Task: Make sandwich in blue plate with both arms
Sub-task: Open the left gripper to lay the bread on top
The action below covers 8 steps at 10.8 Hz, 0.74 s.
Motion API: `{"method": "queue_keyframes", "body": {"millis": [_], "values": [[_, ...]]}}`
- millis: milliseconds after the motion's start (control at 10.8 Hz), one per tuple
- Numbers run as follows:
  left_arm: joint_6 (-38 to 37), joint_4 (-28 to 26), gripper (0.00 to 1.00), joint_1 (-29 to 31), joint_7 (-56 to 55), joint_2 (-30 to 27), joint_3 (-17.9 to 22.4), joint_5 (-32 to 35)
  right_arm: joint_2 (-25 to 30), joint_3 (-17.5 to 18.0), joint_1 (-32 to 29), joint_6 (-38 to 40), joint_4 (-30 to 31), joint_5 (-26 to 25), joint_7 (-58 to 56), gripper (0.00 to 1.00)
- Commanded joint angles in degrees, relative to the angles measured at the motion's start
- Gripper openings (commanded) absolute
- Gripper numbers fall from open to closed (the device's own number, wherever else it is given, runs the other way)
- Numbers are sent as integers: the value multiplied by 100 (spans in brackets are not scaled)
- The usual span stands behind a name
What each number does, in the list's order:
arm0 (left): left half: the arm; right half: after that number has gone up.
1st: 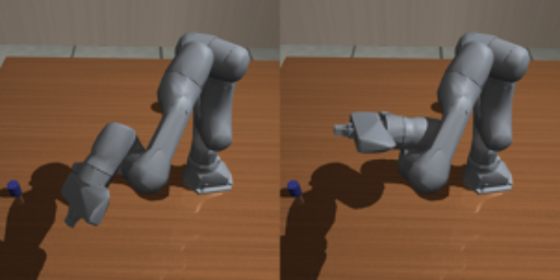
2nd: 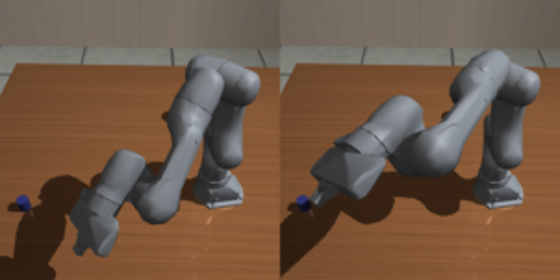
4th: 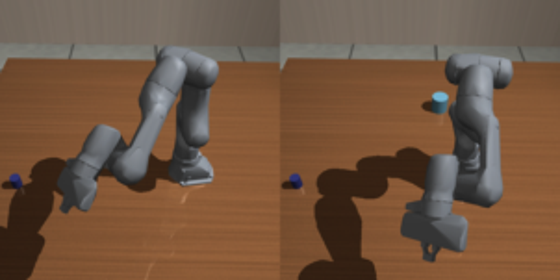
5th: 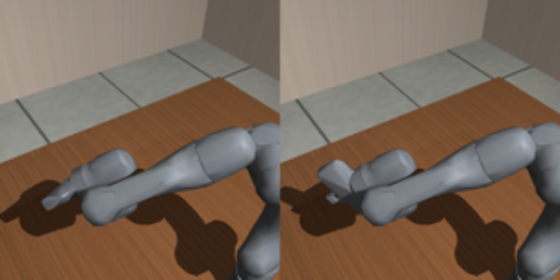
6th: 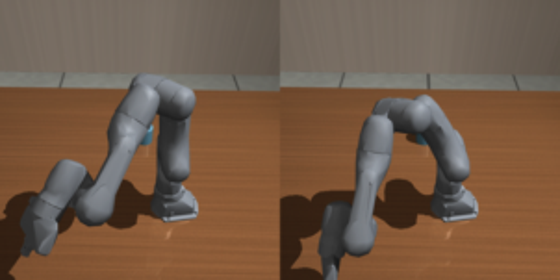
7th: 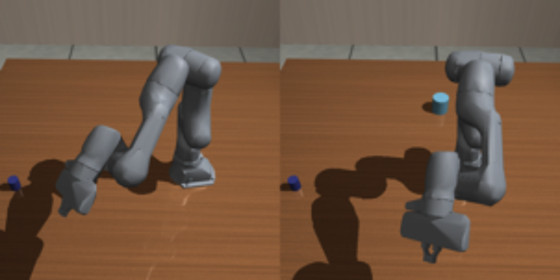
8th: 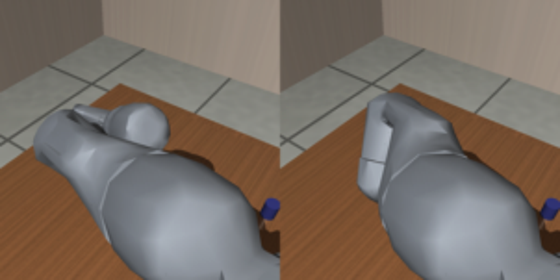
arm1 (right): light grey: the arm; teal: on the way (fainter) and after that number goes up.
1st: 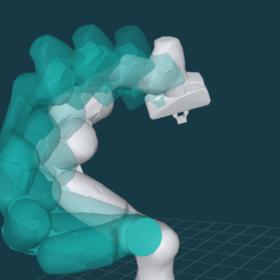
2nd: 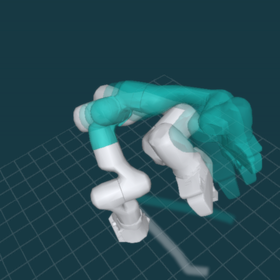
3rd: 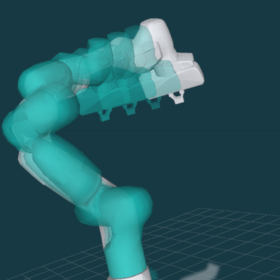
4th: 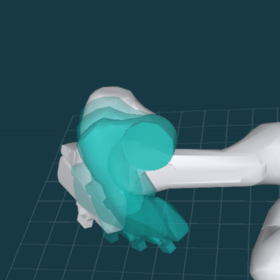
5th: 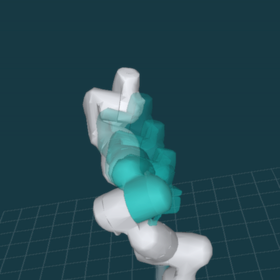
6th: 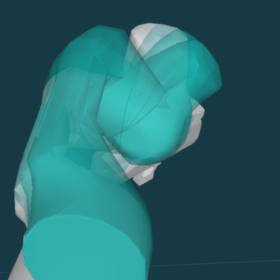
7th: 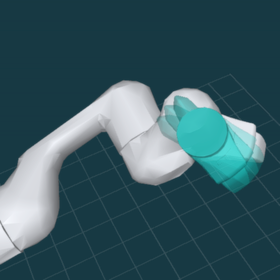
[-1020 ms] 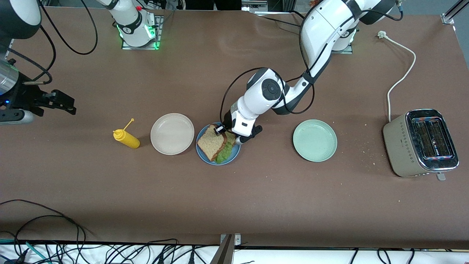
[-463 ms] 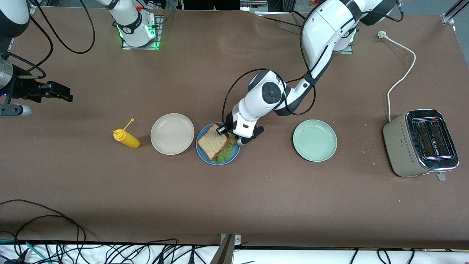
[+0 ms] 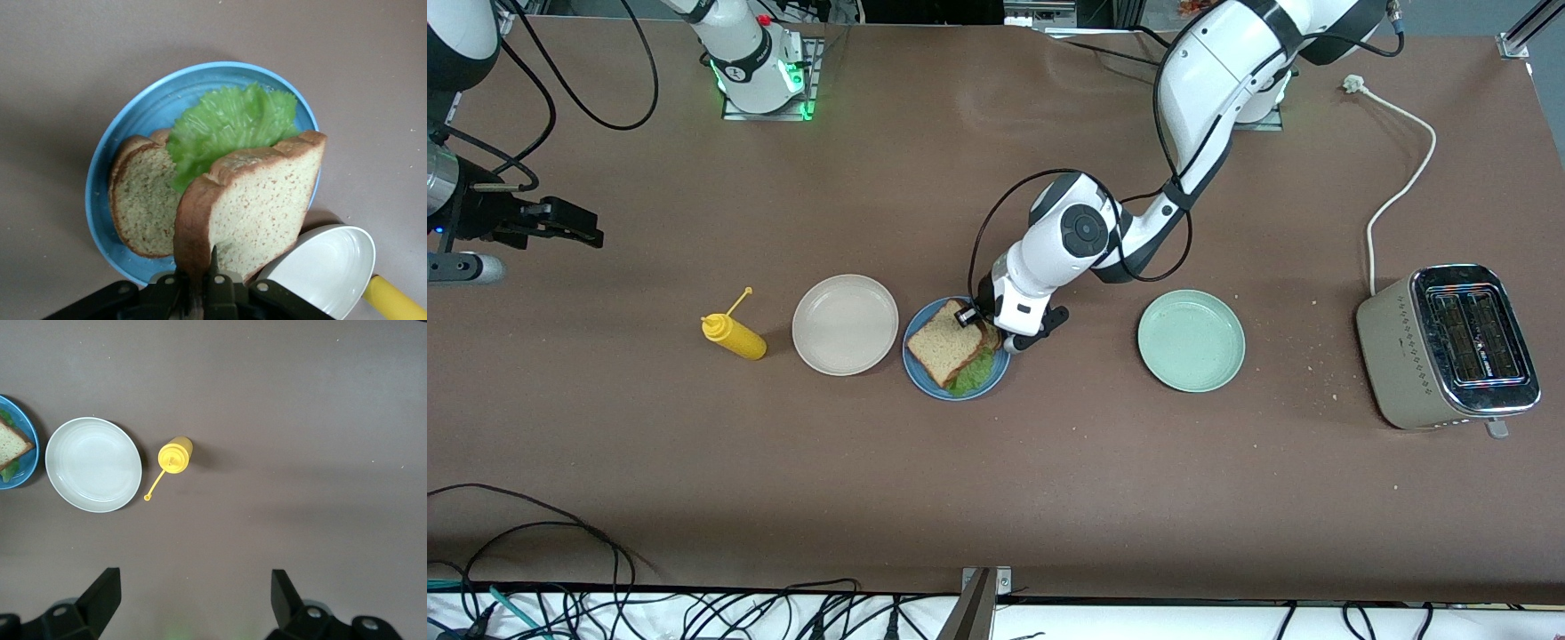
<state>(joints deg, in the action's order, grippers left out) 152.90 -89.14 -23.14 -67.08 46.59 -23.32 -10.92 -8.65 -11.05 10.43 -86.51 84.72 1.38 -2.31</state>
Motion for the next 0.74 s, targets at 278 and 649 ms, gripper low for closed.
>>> {"method": "queue_keyframes", "body": {"millis": [278,649], "values": [[-67,-24,21,3,63,78,3,-68,127,24,3,-349,115,-6,20,100],[-383,-16,50,3,423,70,3,-68,118,15,3,-375,115,3,20,100]]}}
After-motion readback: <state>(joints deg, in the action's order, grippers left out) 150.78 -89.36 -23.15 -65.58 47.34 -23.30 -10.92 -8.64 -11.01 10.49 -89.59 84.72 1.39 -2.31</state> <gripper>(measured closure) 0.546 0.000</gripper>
